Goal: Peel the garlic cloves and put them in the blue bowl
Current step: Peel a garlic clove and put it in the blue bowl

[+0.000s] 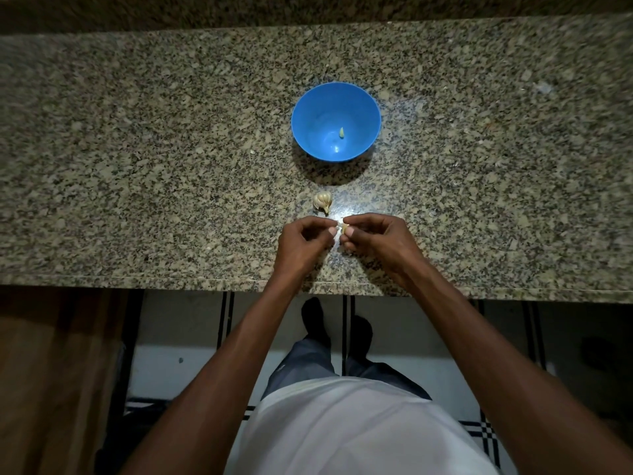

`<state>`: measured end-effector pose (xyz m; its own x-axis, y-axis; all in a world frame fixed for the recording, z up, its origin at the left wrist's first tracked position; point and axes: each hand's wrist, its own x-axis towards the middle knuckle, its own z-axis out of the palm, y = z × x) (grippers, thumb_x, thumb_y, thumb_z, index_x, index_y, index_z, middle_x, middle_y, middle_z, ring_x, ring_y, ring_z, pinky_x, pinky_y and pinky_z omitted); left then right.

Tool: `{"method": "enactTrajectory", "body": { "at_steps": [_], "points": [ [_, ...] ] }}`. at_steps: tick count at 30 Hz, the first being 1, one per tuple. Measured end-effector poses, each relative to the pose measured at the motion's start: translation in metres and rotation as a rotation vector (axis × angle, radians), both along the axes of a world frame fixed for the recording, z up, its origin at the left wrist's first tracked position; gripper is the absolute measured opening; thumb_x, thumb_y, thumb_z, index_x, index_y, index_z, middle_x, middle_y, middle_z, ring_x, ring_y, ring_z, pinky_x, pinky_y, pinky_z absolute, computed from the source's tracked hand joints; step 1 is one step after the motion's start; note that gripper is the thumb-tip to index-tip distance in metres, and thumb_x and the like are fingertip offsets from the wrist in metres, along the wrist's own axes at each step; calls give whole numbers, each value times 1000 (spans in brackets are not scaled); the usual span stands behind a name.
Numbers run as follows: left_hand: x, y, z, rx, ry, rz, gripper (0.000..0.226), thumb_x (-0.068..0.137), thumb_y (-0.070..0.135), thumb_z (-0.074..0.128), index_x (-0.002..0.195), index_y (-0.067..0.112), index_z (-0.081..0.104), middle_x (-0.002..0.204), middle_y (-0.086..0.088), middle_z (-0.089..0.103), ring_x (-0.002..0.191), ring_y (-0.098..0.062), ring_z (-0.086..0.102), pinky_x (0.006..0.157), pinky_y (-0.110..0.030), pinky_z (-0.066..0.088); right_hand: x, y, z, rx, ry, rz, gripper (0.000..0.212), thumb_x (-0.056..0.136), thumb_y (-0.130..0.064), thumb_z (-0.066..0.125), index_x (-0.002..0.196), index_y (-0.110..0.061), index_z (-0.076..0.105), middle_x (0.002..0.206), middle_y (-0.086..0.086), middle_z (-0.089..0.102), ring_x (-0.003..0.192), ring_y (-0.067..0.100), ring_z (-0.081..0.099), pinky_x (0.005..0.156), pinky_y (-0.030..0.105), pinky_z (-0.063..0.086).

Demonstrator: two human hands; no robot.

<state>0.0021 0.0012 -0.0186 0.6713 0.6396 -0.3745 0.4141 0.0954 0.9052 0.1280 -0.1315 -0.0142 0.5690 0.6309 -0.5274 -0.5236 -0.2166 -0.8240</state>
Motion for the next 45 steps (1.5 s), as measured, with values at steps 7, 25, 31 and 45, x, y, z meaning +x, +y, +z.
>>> {"method": "enactTrajectory", "body": {
  "at_steps": [7, 25, 31, 45],
  "points": [
    [1, -3, 5, -70, -59, -3, 16, 95, 15, 76, 107, 5, 79, 94, -6, 80, 89, -18, 78, 78, -27, 61, -4, 0, -1, 4, 6, 3, 23, 91, -3, 79, 109, 8, 73, 102, 29, 76, 93, 35, 77, 85, 39, 64],
    [4, -2, 14, 181, 52, -82, 29, 83, 36, 86, 98, 11, 82, 85, 1, 80, 78, -10, 77, 74, -38, 66, 0, -4, 8, -7, -129, 79, 18, 87, -3, 83, 102, 3, 76, 100, 20, 78, 94, 35, 78, 83, 37, 64],
    [7, -7, 16, 187, 68, -30, 16, 79, 29, 92, 85, 21, 80, 75, 5, 78, 69, -7, 76, 63, -27, 63, -7, -3, 7, -41, -190, 46, 20, 86, -4, 83, 103, 3, 77, 100, 17, 79, 91, 27, 79, 77, 29, 62],
    [16, -5, 17, 170, 94, 31, 17, 78, 30, 91, 83, 17, 81, 73, 5, 77, 68, -9, 76, 66, -35, 65, -6, 3, 5, -21, -142, -16, 18, 89, -5, 81, 104, 4, 77, 98, 19, 79, 92, 33, 79, 88, 41, 64]
  ]
}}
